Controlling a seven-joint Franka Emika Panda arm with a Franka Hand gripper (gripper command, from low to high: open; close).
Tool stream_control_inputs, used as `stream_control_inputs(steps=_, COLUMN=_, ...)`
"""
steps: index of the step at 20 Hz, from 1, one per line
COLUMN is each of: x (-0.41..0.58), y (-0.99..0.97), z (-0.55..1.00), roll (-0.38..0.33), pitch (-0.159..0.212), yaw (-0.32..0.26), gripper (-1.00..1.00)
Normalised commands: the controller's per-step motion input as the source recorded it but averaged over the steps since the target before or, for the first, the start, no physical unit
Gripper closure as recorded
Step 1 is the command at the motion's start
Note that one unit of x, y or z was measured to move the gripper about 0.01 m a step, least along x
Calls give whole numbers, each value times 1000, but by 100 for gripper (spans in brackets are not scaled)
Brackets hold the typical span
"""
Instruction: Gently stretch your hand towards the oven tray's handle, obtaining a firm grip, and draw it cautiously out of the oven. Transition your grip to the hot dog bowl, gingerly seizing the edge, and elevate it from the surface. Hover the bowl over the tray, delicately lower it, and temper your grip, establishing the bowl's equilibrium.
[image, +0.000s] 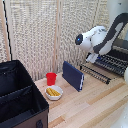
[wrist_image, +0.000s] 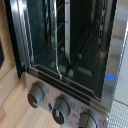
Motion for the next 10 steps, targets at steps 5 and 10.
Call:
stream_control_inputs(steps=5, x=255, y=-527, z=-137, roll=-42, pitch=0, yaw=0, gripper=-100)
stream_control_inputs(steps=10, x=203, y=-463, z=-140, roll=-33, pitch=0, yaw=-4, gripper=-100)
